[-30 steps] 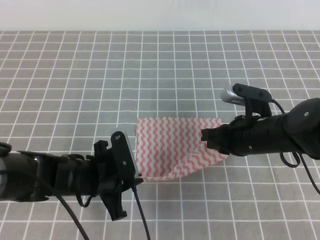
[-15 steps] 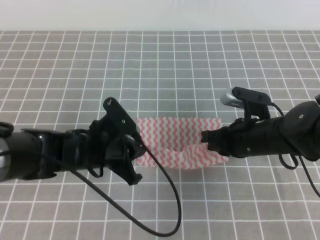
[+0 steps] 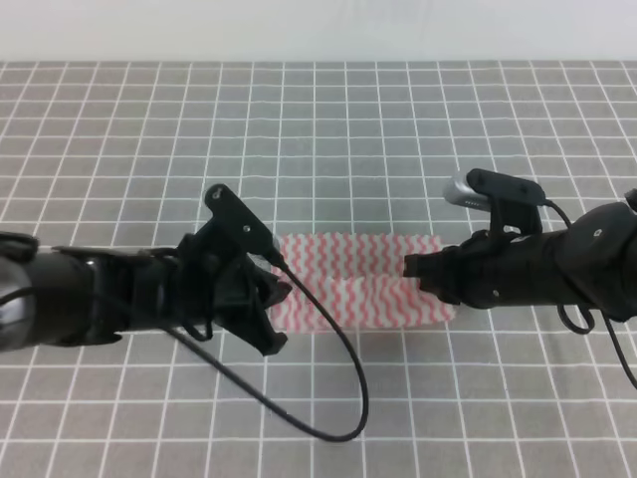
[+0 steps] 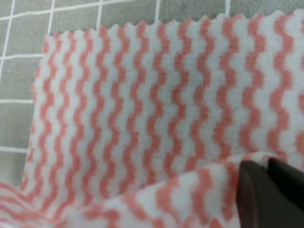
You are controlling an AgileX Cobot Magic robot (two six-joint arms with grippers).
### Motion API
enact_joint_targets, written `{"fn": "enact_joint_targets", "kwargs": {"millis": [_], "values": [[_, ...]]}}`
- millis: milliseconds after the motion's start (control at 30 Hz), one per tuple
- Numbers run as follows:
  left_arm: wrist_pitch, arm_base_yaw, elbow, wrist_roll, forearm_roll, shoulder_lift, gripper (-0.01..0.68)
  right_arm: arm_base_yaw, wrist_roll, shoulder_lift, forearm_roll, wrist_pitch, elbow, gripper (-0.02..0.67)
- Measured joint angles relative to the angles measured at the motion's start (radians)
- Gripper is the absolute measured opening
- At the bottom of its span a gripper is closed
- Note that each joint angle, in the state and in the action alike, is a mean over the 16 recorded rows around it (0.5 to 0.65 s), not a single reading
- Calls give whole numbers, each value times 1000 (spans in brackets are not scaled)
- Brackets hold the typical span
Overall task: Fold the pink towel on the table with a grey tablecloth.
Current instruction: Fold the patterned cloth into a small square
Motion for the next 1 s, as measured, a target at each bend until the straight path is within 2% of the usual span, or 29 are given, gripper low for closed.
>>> {"fn": "enact_joint_targets", "kwargs": {"millis": [500,1000], "values": [[-25,0,-44,-100,4,56,-2,-41,0,23,1,6,-15,-15],[-56,0,-78,-104,6,84,-3,-44,0,53,-1,8,-53,-15]]}}
